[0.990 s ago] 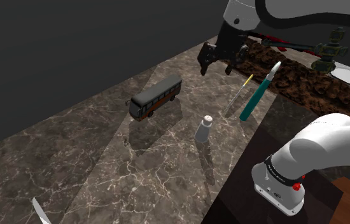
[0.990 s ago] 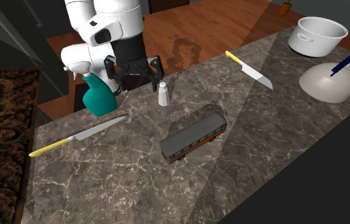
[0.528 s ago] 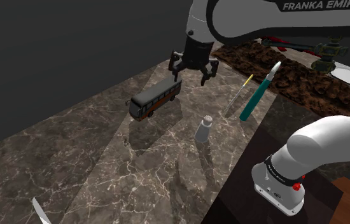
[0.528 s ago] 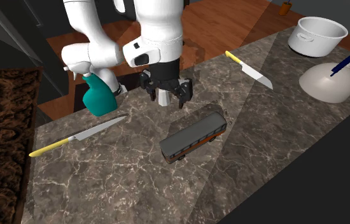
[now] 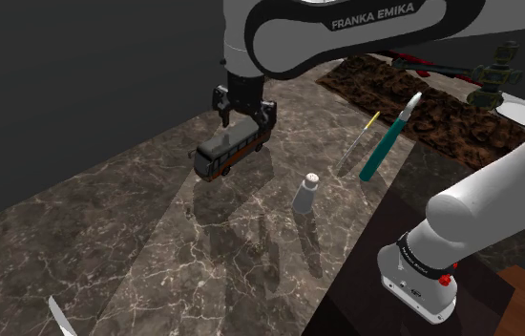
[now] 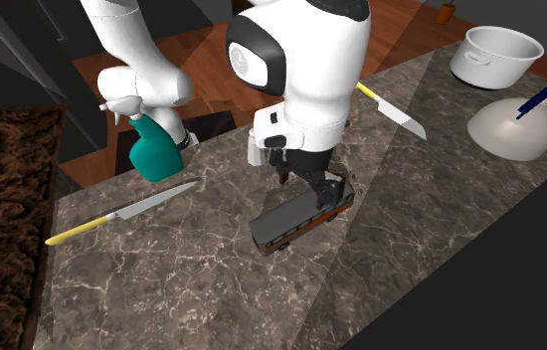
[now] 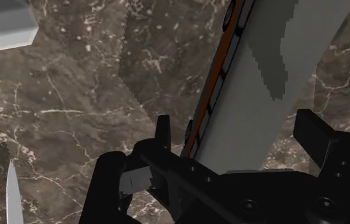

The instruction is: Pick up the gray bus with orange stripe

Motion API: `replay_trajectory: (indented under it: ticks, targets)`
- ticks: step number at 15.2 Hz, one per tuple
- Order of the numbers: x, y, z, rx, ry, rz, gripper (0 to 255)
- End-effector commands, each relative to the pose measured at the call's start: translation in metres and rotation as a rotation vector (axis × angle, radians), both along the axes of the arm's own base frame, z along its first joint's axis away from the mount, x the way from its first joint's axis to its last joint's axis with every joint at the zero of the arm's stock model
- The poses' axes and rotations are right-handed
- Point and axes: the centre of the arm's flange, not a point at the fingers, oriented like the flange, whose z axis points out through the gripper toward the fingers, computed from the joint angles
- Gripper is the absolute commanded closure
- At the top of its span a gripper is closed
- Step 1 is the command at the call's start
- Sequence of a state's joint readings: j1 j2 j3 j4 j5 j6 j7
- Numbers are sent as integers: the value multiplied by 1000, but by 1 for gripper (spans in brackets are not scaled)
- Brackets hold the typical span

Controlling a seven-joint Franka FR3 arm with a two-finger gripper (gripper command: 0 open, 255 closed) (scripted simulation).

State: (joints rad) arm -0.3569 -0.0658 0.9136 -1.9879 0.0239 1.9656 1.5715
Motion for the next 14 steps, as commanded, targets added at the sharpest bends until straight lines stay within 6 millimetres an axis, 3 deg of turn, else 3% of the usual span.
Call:
replay_trajectory:
  ticks: [1, 10, 11, 14]
  targets:
    - [19, 10, -13, 5, 8, -91, 0]
    - [19, 10, -53, 5, 8, -91, 0]
    - [19, 10, -53, 5, 8, -91, 255]
    - [19, 10, -52, 5, 8, -91, 255]
